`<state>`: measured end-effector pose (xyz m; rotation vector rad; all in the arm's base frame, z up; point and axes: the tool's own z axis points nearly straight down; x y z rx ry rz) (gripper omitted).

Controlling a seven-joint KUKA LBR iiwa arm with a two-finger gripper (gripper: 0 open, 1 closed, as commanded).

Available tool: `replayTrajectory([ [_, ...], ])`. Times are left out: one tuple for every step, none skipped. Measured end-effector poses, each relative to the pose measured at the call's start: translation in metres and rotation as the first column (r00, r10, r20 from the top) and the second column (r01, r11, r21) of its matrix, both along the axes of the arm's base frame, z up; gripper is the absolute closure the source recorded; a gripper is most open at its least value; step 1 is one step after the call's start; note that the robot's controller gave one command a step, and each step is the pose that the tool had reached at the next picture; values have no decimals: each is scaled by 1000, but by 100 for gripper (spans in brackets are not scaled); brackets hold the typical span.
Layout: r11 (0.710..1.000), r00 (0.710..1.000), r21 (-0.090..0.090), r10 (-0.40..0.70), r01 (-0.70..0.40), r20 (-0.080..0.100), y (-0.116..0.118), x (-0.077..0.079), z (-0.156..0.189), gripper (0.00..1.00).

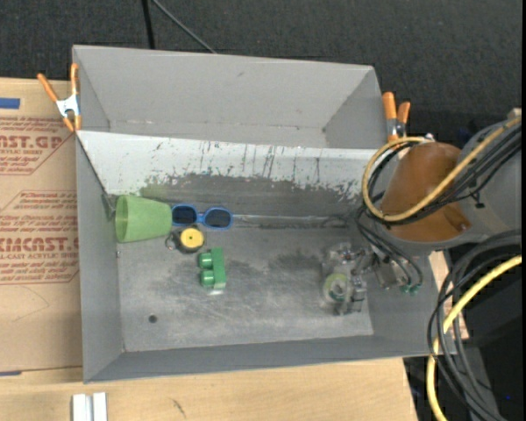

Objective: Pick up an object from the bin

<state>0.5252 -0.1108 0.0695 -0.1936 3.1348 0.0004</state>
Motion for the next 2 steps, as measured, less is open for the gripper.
replayTrajectory([
  [1000, 1000, -3, -2, 2, 9, -6, 2, 121, 100],
  [998, 998, -3, 58, -58, 9, -38, 44, 162, 100],
])
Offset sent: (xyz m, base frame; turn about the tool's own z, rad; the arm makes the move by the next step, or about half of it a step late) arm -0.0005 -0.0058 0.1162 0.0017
